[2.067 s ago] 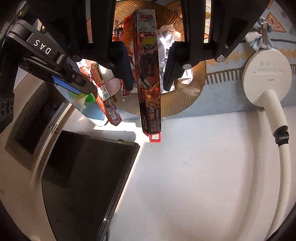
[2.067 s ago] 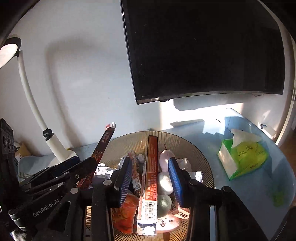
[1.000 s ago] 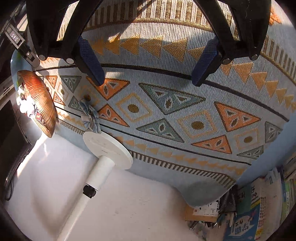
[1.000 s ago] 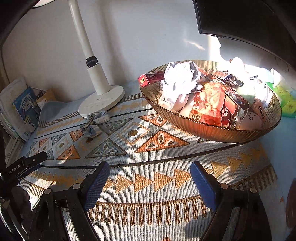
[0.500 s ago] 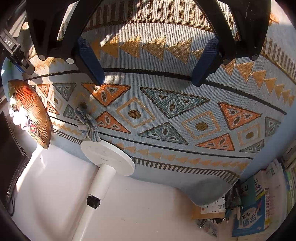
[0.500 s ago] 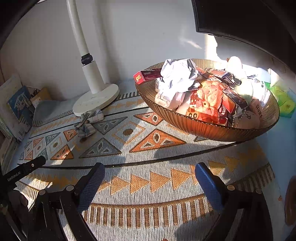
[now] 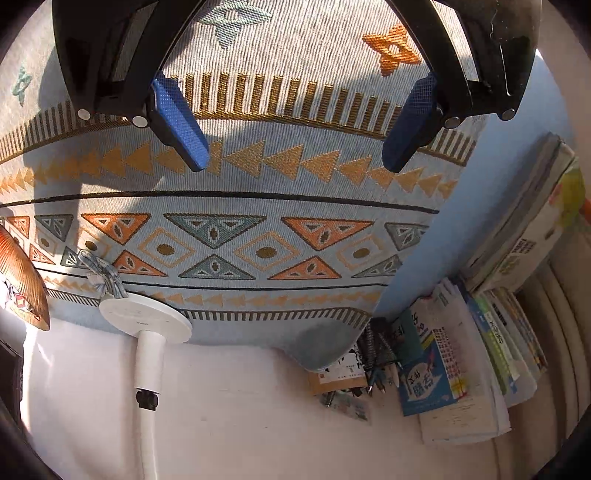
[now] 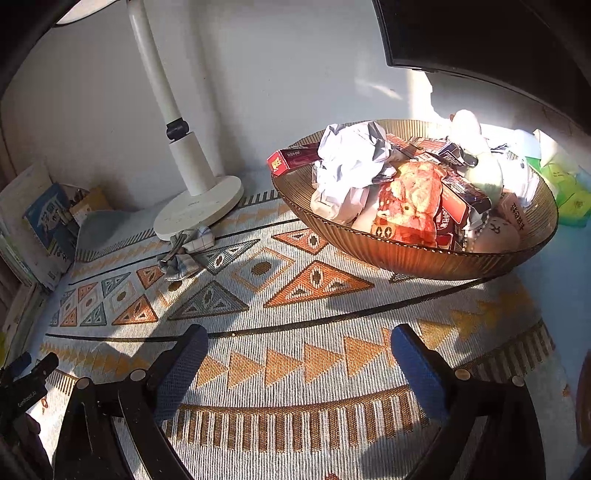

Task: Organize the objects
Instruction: 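Move both tools back toward the blue plaid cloth by the lamp base, then grasp the blue plaid cloth with the right tool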

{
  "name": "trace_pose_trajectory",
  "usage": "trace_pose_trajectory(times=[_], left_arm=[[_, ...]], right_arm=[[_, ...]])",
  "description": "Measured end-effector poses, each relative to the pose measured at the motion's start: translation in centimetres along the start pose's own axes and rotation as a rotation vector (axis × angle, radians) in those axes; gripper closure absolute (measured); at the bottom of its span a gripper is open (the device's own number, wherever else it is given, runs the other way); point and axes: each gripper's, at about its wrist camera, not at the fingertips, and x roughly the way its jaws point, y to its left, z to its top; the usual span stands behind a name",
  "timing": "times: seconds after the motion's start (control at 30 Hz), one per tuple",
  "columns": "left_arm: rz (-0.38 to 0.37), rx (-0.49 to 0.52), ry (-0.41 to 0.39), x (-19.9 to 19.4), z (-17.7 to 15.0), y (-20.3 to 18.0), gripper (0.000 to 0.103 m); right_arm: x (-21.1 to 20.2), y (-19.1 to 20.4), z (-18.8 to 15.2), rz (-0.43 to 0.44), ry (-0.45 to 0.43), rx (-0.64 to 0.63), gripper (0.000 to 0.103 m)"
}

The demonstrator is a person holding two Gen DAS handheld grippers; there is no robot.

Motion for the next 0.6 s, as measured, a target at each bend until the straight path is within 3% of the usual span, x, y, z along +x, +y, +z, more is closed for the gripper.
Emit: trace_pose_trajectory(times=[0.17,0.37,0.4,0.53,0.6], left_arm=[[-0.010,-0.015,-0.011,0.2,-0.5,0.7,0.008],[-0.054,-0.004,0.050,1.6,-0.4,-0.1,0.008],[-0.071,-0.020,0.052,1.7,-0.1,0.0,0.008],[-0.263,-0.055,0.091,2.7,2.8,-0.6,0.008],[-0.254,-0.056,0.057,3.3,4.5,-1.2,0.008]], right_arm=[[0.6,-0.1,0.0,-0.007,0.030,0.008,0.004],[1.4,0.2,0.1,-0.004,0.084,0.009,0.004],[1.9,0.6,0.2,0.006,0.113,0.006,0.004],[2.9,3.9,1.4,0.125,0.152,0.023,0.004],[3.7,6.8,2.3,0.117,0.157,-0.026,0.004]])
